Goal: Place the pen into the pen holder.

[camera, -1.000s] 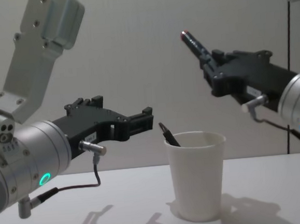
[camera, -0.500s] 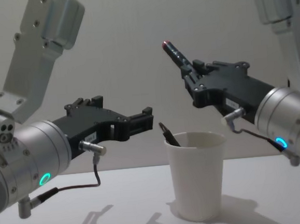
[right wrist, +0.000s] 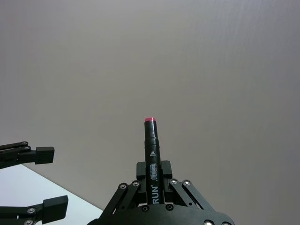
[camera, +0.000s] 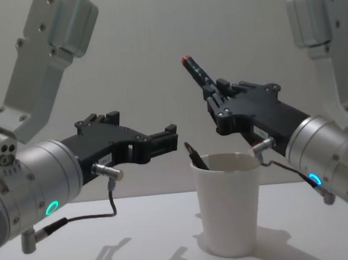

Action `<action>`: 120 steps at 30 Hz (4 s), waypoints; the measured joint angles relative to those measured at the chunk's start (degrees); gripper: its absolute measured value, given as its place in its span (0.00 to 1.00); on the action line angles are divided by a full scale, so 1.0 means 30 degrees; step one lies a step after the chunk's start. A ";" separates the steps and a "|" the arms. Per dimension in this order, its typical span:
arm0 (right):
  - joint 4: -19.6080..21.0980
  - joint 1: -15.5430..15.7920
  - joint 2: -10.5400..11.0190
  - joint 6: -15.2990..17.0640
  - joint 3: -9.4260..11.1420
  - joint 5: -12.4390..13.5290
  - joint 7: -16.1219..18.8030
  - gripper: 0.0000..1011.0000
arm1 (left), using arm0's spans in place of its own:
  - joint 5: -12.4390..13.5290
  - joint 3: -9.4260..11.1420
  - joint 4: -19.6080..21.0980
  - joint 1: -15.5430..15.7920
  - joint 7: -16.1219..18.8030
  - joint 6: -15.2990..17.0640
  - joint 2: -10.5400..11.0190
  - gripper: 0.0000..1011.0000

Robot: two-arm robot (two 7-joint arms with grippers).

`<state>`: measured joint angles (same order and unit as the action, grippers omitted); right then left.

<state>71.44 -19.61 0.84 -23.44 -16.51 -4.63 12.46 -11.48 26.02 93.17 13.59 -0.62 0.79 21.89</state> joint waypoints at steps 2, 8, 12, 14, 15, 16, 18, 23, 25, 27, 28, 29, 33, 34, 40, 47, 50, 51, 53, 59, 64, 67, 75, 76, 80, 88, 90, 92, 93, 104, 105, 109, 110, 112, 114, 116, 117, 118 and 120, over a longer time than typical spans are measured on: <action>-0.0220 -0.0059 -0.0036 -0.0187 -0.0009 0.0154 0.0055 0.18 | 0.0000 0.0000 0.0001 0.0000 0.0000 0.0000 0.0000 0.99; -0.0734 -0.0210 -0.0136 -0.0497 -0.0037 0.0496 0.0186 0.18 | 0.0000 0.0000 0.0000 0.0000 -0.0001 0.0000 0.0000 0.99; -0.1123 -0.0336 -0.0223 -0.0705 -0.0083 0.0759 0.0302 0.18 | 0.0000 0.0000 0.0001 0.0001 -0.0001 0.0000 0.0000 0.99; -0.1260 -0.0384 -0.0262 -0.0764 -0.0096 0.0829 0.0337 0.18 | 0.0000 -0.0001 0.0001 0.0000 0.0000 0.0000 0.0001 0.99; -0.1321 -0.0408 -0.0277 -0.0804 -0.0102 0.0878 0.0355 0.18 | 0.0000 0.0000 0.0000 0.0000 -0.0001 0.0000 0.0000 0.99; -0.1462 -0.0460 -0.0316 -0.0856 -0.0116 0.0948 0.0377 0.18 | 0.0000 0.0000 0.0001 0.0000 -0.0001 0.0000 0.0000 0.99; -0.1580 -0.0508 -0.0345 -0.0914 -0.0130 0.1010 0.0402 0.18 | 0.0000 0.0000 0.0001 0.0000 0.0000 -0.0001 -0.0001 0.99; -0.1971 -0.0666 -0.0445 -0.1064 -0.0172 0.1197 0.0463 0.18 | 0.0000 0.0000 0.0000 0.0000 0.0001 0.0000 0.0000 0.99; -0.2095 -0.0719 -0.0482 -0.1107 -0.0183 0.1263 0.0481 0.18 | 0.0000 0.0000 0.0000 0.0000 -0.0001 0.0000 0.0000 0.99; -0.2166 -0.0744 -0.0501 -0.1122 -0.0191 0.1301 0.0489 0.18 | -0.0001 0.0000 0.0000 0.0000 0.0000 0.0000 -0.0001 0.99; -0.2229 -0.0775 -0.0517 -0.1138 -0.0198 0.1330 0.0498 0.18 | -0.0001 0.0000 0.0000 0.0000 0.0000 0.0000 0.0000 0.99; -0.2250 -0.0784 -0.0524 -0.1148 -0.0200 0.1341 0.0500 0.18 | 0.0000 0.0000 0.0001 0.0000 0.0000 0.0000 0.0000 0.99; -0.2389 -0.0841 -0.0559 -0.1195 -0.0215 0.1399 0.0514 0.27 | 0.0000 0.0000 0.0001 0.0000 0.0000 0.0000 0.0000 0.99; -0.2389 -0.0841 -0.0559 -0.1195 -0.0215 0.1399 0.0514 0.29 | 0.0000 0.0000 0.0000 0.0000 0.0001 0.0000 0.0000 0.99; -0.2512 -0.0895 -0.0591 -0.1236 -0.0229 0.1457 0.0527 0.48 | 0.0000 0.0000 0.0001 0.0000 0.0000 0.0000 0.0000 0.99; -0.2592 -0.0924 -0.0609 -0.1256 -0.0239 0.1495 0.0542 0.72 | 0.0000 0.0000 0.0000 0.0000 0.0000 0.0000 -0.0001 0.99; -0.2620 -0.0933 -0.0613 -0.1260 -0.0240 0.1503 0.0548 0.80 | -0.0001 0.0000 0.0000 0.0000 -0.0001 0.0000 -0.0002 0.99; -0.2624 -0.0934 -0.0615 -0.1261 -0.0240 0.1506 0.0549 0.83 | 0.0000 0.0000 0.0000 0.0000 -0.0001 0.0000 0.0001 0.99; -0.2627 -0.0937 -0.0616 -0.1261 -0.0240 0.1515 0.0557 0.87 | -0.0001 0.0000 0.0000 0.0000 -0.0001 0.0000 0.0000 0.99; -0.2278 -0.0822 -0.0551 -0.0976 -0.0185 0.1814 0.0620 0.99 | -0.0001 0.0000 0.0000 0.0000 0.0001 0.0000 -0.0001 0.99; -0.1236 -0.0406 -0.0323 -0.0304 -0.0011 0.2507 0.0638 0.99 | 0.0000 0.0000 0.0000 0.0000 0.0000 0.0001 0.0000 0.99; -0.0314 0.0003 -0.0065 0.0234 0.0143 0.3051 0.0596 0.99 | 0.0000 0.0000 0.0000 0.0000 0.0000 0.0000 0.0000 0.99; 0.2103 0.1222 0.0675 0.1353 0.0589 0.4162 0.0113 0.99 | 0.0000 0.0000 0.0000 0.0000 0.0000 0.0000 0.0000 0.99; 0.2508 0.1453 0.0818 0.1528 0.0675 0.4309 -0.0009 0.99 | -0.0001 0.0000 0.0000 0.0000 -0.0001 0.0000 0.0000 0.99; 0.3586 0.2078 0.1192 0.1892 0.0876 0.4604 -0.0406 0.99 | 0.0000 0.0000 0.0001 0.0000 0.0000 0.0000 0.0000 0.99; 0.5335 0.3252 0.1852 0.2367 0.1221 0.4960 -0.1141 0.99 | 0.0000 0.0000 0.0001 0.0000 0.0000 0.0000 0.0000 0.99; 0.5671 0.3476 0.1981 0.2464 0.1283 0.5029 -0.1289 0.99 | -0.0001 0.0000 0.0000 0.0000 0.0000 0.0000 0.0000 0.99; 0.5667 0.3473 0.1981 0.2473 0.1289 0.5035 -0.1293 0.99 | -0.0001 0.0001 0.0001 0.0000 0.0001 0.0000 -0.0001 0.99; 0.5669 0.3475 0.1987 0.2483 0.1289 0.5037 -0.1294 0.99 | -0.0001 0.0001 0.0001 0.0000 0.0001 0.0000 0.0000 0.99; 0.6709 0.4283 0.2996 0.3923 0.1256 0.5516 -0.1678 0.99 | -0.0001 0.0001 0.0000 0.0000 0.0000 0.0001 0.0001 0.99; 0.6831 0.4383 0.3131 0.4098 0.1253 0.5578 -0.1729 0.99 | 0.0000 0.0000 0.0000 0.0000 0.0000 0.0000 -0.0001 0.99; 0.7509 0.4921 0.3792 0.5043 0.1239 0.5895 -0.1982 0.99 | -0.0001 0.0000 0.0001 0.0001 -0.0002 0.0000 0.0000 0.99; 0.7622 0.5000 0.3891 0.5214 0.1236 0.5948 -0.2028 0.99 | 0.0000 0.0000 0.0001 0.0000 -0.0001 0.0001 0.0000 0.99; 0.7898 0.5224 0.4166 0.5595 0.1228 0.6072 -0.2128 0.99 | -0.0001 0.0001 0.0001 0.0000 -0.0001 0.0001 0.0000 0.99; 0.8303 0.5544 0.4569 0.6174 0.1220 0.6261 -0.2267 0.99 | 0.0000 0.0001 0.0001 0.0000 -0.0002 0.0001 -0.0001 0.99; 0.8714 0.5850 0.4968 0.6750 0.1210 0.6458 -0.2419 0.99 | -0.0001 0.0001 0.0001 0.0000 -0.0002 0.0001 0.0000 0.99; 0.8848 0.5952 0.5095 0.6922 0.1207 0.6517 -0.2473 0.99 | -0.0001 0.0000 0.0000 0.0000 -0.0002 0.0001 -0.0001 0.99; 0.8974 0.6057 0.5215 0.7094 0.1203 0.6578 -0.2522 0.99 | -0.0001 0.0000 0.0001 0.0000 -0.0002 0.0001 0.0000 0.99; 0.9290 0.6304 0.5531 0.7549 0.1192 0.6726 -0.2648 0.99 | -0.0001 0.0000 0.0001 0.0000 -0.0002 0.0001 -0.0001 0.99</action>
<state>99.31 -0.70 17.43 -0.79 -12.93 15.55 4.52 -11.48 26.02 93.18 13.59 -0.63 0.80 21.89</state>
